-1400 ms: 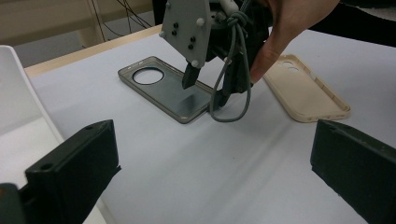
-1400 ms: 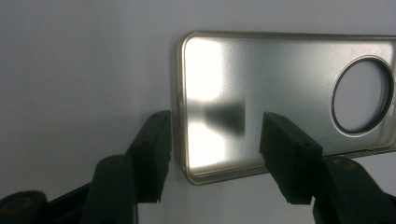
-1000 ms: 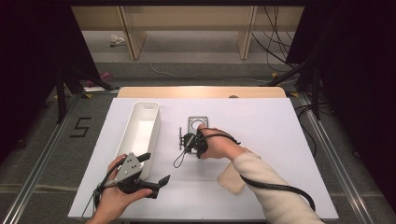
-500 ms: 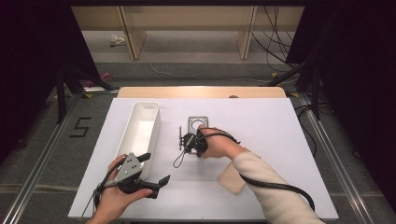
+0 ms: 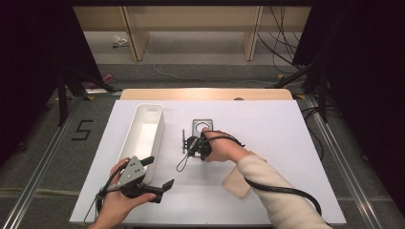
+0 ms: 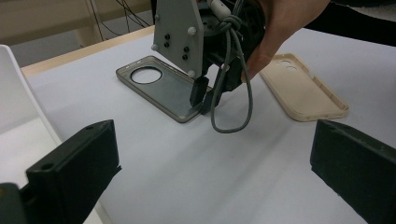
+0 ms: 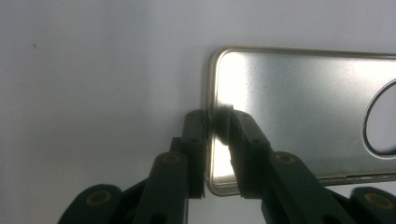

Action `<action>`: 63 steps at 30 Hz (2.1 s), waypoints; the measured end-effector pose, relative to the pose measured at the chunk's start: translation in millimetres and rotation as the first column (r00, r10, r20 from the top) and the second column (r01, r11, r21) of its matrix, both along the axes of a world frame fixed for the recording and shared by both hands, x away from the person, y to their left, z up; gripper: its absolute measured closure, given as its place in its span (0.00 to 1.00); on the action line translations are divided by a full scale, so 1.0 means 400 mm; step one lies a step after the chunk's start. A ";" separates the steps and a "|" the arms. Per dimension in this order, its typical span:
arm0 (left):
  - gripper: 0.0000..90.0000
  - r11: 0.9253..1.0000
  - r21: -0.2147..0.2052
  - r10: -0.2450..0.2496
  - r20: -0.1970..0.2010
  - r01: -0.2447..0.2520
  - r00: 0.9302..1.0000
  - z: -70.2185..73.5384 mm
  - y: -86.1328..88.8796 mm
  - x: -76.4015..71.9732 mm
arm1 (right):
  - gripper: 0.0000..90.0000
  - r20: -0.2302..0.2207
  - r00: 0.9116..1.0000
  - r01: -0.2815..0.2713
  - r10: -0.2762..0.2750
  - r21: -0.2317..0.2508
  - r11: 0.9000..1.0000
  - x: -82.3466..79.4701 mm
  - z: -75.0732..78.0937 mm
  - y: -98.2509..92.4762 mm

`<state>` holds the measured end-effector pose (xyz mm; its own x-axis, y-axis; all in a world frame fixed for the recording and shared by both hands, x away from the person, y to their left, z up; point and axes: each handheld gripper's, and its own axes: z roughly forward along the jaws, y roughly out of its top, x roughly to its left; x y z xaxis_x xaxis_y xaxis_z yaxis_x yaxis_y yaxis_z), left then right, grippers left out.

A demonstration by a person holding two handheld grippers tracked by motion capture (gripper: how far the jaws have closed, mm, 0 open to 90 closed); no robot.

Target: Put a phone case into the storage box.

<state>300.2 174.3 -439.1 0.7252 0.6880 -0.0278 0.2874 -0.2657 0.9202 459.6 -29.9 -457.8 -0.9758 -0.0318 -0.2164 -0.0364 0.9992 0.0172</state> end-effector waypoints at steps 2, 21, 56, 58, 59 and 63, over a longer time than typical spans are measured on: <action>0.01 1.000 -0.003 -0.001 -0.001 0.001 1.000 0.000 0.000 0.000 | 0.88 -0.006 1.000 0.003 -0.003 -0.001 1.000 0.000 0.000 0.000; 0.01 1.000 0.000 -0.001 -0.001 0.001 1.000 0.000 0.000 0.000 | 0.97 -0.026 0.999 0.025 -0.025 0.003 1.000 0.000 0.000 0.001; 0.01 1.000 0.004 0.006 -0.003 -0.006 1.000 -0.003 -0.001 0.001 | 0.99 -0.003 0.997 0.074 -0.078 0.333 0.940 -0.038 0.072 -0.151; 0.01 1.000 0.003 0.006 -0.005 -0.006 1.000 -0.003 -0.001 0.001 | 0.99 -0.011 0.997 0.071 -0.072 0.363 0.929 -0.045 0.082 -0.165; 0.01 1.000 0.004 0.004 -0.004 -0.004 1.000 -0.003 -0.001 0.002 | 0.99 -0.010 0.997 0.072 -0.073 0.371 0.926 -0.049 0.084 -0.169; 0.01 1.000 0.003 0.006 -0.003 -0.006 1.000 -0.003 0.000 0.001 | 0.99 -0.008 0.997 0.071 -0.073 0.405 0.912 -0.066 0.093 -0.188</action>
